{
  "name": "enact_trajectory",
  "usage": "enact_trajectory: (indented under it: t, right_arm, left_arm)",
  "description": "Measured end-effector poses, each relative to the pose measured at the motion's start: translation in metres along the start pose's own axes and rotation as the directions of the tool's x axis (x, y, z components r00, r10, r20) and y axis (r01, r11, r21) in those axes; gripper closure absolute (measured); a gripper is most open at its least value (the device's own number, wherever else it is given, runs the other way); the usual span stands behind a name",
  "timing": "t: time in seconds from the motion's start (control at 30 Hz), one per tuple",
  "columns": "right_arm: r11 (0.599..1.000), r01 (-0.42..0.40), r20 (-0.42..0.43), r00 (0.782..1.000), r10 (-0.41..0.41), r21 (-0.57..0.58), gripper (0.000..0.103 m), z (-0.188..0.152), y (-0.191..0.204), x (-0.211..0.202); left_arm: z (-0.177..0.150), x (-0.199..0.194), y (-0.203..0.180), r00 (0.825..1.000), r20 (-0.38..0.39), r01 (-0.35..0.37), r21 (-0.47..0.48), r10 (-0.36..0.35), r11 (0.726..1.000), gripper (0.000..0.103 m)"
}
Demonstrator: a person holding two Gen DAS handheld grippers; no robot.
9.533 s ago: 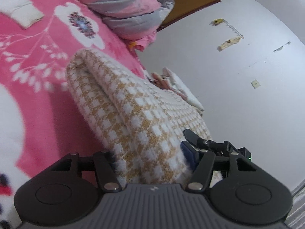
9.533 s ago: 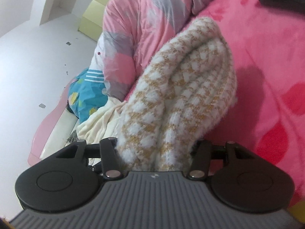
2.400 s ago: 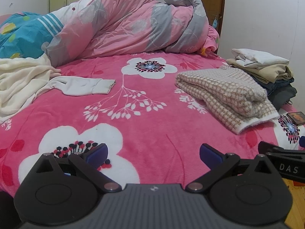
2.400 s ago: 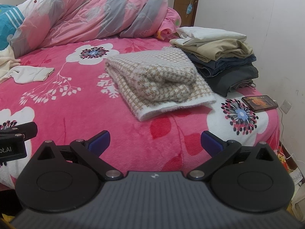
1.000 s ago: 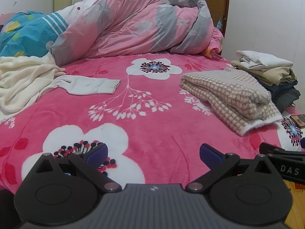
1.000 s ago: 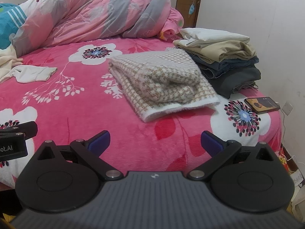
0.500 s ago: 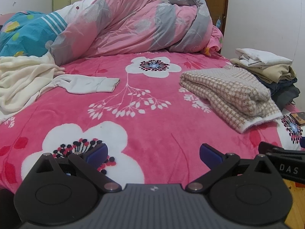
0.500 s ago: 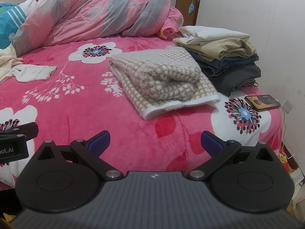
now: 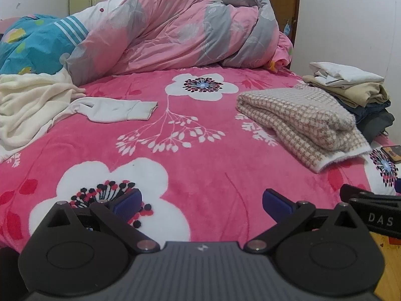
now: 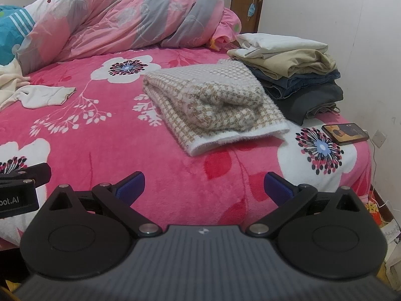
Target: Fold clothes
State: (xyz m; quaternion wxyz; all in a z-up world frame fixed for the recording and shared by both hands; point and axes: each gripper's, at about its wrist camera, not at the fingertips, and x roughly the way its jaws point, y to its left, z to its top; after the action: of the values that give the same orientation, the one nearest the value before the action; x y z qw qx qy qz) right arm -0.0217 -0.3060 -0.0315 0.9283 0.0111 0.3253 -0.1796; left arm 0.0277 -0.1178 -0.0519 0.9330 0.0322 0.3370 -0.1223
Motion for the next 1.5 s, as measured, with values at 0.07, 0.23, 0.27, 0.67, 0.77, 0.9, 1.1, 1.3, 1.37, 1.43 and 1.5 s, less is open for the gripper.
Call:
enact_trajectory:
  t: [0.07,0.23,0.27,0.67,0.77,0.9,1.1,1.3,1.37,1.43,1.5]
  right_arm:
    - [1.000,0.002,0.001,1.000,-0.002,0.000,0.001,0.000,0.000,-0.001]
    - [1.000,0.008,0.002,1.000,-0.008,-0.002,0.001,-0.001,-0.002,-0.002]
    - [1.000,0.010,0.002,1.000,-0.010,-0.002,0.001,-0.001,-0.002,-0.003]
    - [0.999,0.033,0.001,0.999,-0.033,0.004,0.001,-0.003,-0.010,-0.008]
    - [0.999,0.042,0.001,0.999,-0.042,0.010,0.001,-0.004,-0.013,-0.010]
    - [0.998,0.053,-0.001,0.999,-0.053,0.018,0.001,-0.006,-0.018,-0.012]
    - [0.998,0.065,-0.001,0.998,-0.065,0.025,0.001,-0.009,-0.024,-0.016]
    - [0.997,0.072,0.010,0.997,-0.072,0.030,0.001,-0.012,-0.028,-0.024]
    - [0.997,0.074,0.014,0.997,-0.074,0.033,0.001,-0.013,-0.029,-0.027]
    - [0.997,0.073,0.017,0.997,-0.074,0.035,0.001,-0.013,-0.030,-0.030]
    - [0.997,0.074,0.020,0.997,-0.074,0.035,0.001,-0.014,-0.030,-0.032]
  left_arm:
    - [0.000,0.000,-0.001,1.000,0.001,0.002,0.001,-0.002,1.000,0.000]
    - [-0.001,-0.002,-0.005,1.000,0.002,0.007,0.005,-0.007,1.000,0.000]
    - [-0.002,-0.002,-0.006,1.000,0.002,0.010,0.007,-0.010,1.000,0.000]
    - [-0.006,-0.006,-0.020,0.999,0.003,0.047,0.039,-0.047,0.998,0.000]
    - [-0.007,-0.006,-0.024,0.998,0.003,0.057,0.046,-0.057,0.997,0.000]
    - [-0.008,-0.008,-0.028,0.998,0.003,0.067,0.052,-0.067,0.996,0.000]
    - [-0.011,-0.012,-0.034,0.997,0.004,0.080,0.063,-0.081,0.995,0.000]
    - [-0.013,-0.019,-0.037,0.996,0.011,0.086,0.067,-0.087,0.994,0.000]
    - [-0.013,-0.021,-0.037,0.996,0.013,0.087,0.066,-0.088,0.994,0.000]
    - [-0.013,-0.024,-0.037,0.996,0.016,0.087,0.067,-0.089,0.994,0.000]
    - [-0.014,-0.026,-0.038,0.996,0.018,0.087,0.068,-0.089,0.994,0.000]
